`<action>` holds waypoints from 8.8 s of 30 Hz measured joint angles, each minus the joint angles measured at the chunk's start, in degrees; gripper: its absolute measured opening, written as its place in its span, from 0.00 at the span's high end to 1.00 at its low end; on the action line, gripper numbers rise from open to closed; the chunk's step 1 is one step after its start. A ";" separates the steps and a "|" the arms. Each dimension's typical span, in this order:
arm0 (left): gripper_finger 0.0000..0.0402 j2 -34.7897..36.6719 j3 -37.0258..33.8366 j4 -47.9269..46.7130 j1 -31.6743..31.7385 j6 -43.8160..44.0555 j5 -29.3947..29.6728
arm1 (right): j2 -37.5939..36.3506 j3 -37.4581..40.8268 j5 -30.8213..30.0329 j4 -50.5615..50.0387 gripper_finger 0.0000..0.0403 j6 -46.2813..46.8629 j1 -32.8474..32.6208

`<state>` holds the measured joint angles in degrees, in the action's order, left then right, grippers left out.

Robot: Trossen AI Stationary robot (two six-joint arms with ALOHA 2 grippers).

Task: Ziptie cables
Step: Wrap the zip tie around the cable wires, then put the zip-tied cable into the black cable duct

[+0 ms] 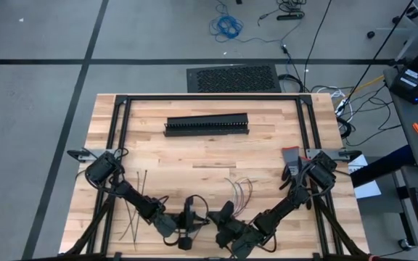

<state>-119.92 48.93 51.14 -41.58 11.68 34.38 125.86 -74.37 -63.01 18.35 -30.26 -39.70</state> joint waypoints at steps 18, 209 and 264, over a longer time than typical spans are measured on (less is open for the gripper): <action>0.94 0.33 0.05 -4.49 1.15 5.96 1.54 | 0.09 0.16 -8.89 -2.96 1.00 -21.27 2.31; 0.82 31.19 -0.46 -81.43 -13.69 50.70 23.70 | -9.37 -0.20 19.63 -20.63 0.64 65.65 6.29; 0.82 39.41 -4.15 -114.61 -13.52 83.91 -22.89 | -7.58 -0.33 4.33 -12.54 0.86 63.67 -5.03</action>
<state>-80.51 44.78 -63.48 -55.10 95.60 11.49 118.28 -74.70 -58.68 5.81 33.41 -44.72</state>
